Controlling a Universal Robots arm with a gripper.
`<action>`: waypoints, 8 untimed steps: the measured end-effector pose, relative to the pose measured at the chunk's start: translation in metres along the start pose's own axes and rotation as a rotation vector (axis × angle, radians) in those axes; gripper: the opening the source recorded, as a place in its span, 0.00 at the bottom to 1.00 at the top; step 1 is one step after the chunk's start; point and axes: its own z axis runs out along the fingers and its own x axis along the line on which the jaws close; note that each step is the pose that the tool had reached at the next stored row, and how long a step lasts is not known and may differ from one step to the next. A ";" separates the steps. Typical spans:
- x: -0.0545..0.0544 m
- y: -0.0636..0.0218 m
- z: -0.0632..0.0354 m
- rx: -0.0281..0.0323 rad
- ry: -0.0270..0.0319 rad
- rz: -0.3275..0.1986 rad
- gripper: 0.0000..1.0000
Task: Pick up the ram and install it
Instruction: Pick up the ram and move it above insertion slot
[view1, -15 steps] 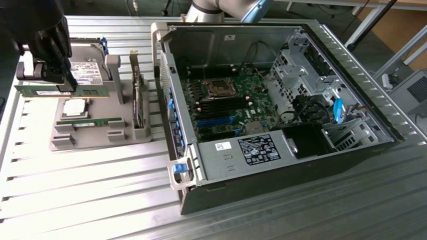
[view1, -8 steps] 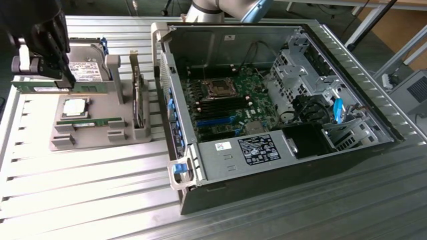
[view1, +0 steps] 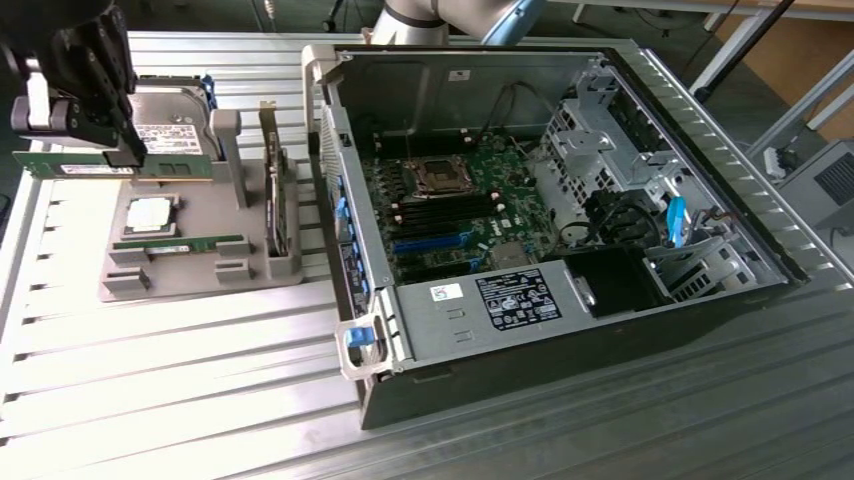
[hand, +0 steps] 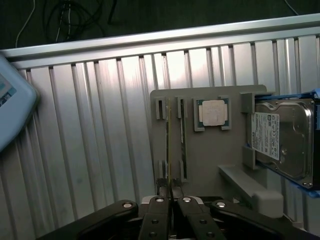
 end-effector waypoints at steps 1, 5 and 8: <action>0.000 0.0000 -0.0008 0.0000 0.0000 0.000 0.11; 0.000 -0.0002 -0.0058 0.0000 0.0000 0.000 0.11; 0.000 -0.0004 -0.0132 0.0000 0.0000 0.000 0.11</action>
